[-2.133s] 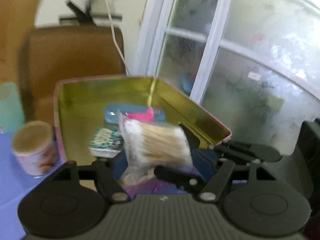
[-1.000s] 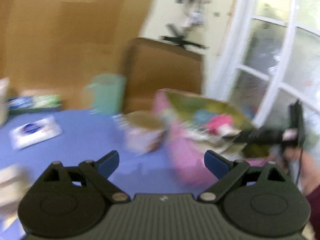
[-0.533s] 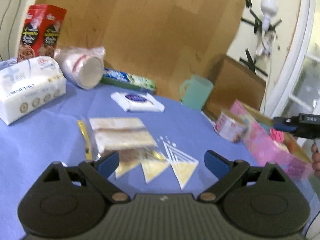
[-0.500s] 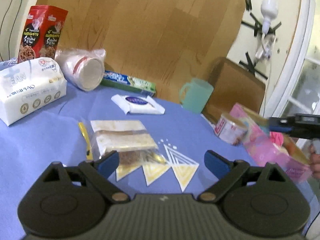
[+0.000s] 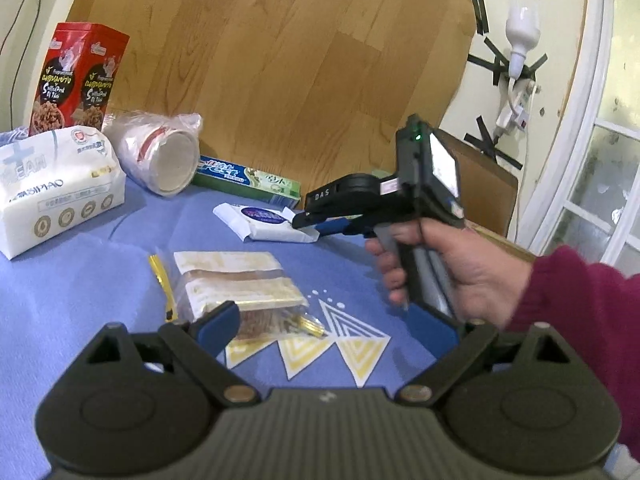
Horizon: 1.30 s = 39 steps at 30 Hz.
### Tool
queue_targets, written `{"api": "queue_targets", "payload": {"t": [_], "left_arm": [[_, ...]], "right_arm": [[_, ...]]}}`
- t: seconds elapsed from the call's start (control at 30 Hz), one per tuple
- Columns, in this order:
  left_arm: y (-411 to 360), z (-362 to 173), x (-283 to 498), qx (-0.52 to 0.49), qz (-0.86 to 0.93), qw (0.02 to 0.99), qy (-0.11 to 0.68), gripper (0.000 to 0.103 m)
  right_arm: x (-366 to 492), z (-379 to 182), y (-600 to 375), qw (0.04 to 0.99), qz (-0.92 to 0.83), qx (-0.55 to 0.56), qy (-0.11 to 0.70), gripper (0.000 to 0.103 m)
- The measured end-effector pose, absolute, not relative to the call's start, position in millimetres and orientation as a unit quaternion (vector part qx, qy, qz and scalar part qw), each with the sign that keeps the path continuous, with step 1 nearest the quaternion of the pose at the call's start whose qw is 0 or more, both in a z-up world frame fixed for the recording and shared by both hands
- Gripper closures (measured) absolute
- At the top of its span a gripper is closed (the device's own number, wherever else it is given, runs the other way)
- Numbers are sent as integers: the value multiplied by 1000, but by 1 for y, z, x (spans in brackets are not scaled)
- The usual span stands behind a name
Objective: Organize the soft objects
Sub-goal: 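Grasp the white wet-wipes pack with the right gripper, then carry the wet-wipes pack into the pink tin and release it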
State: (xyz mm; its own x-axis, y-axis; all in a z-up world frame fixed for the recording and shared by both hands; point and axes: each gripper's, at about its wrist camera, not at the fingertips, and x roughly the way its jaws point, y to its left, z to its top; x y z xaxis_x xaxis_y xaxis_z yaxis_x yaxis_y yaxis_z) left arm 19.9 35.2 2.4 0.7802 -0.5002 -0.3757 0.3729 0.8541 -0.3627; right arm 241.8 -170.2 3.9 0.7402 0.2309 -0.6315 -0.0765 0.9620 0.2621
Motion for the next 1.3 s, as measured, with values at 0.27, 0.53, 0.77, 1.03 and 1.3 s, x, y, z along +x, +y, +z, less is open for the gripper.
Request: {"api": "queue_targets", "payload": {"t": [0.27,0.53,0.77,1.03,1.3], "left_arm": [[38,3,20,-143,-239,933,229,8],[36,4,21,-136,-243,931,235,8],[8,13,8,-113,-302,912,252,10],[-74,13,0,-76,-384,858,333,10],[-103,-4,-4,-52,-381,848,364,16]], "right_arm": [[210,5,-188,911,125,126,372,101],[61,10,-241,918,133,135,349,100],[-70,11,-278,936,97,109,320,95],[-90,8,-266,947,152,36,281,33],[-63,-4,-242,944,181,-28,275,38]]}}
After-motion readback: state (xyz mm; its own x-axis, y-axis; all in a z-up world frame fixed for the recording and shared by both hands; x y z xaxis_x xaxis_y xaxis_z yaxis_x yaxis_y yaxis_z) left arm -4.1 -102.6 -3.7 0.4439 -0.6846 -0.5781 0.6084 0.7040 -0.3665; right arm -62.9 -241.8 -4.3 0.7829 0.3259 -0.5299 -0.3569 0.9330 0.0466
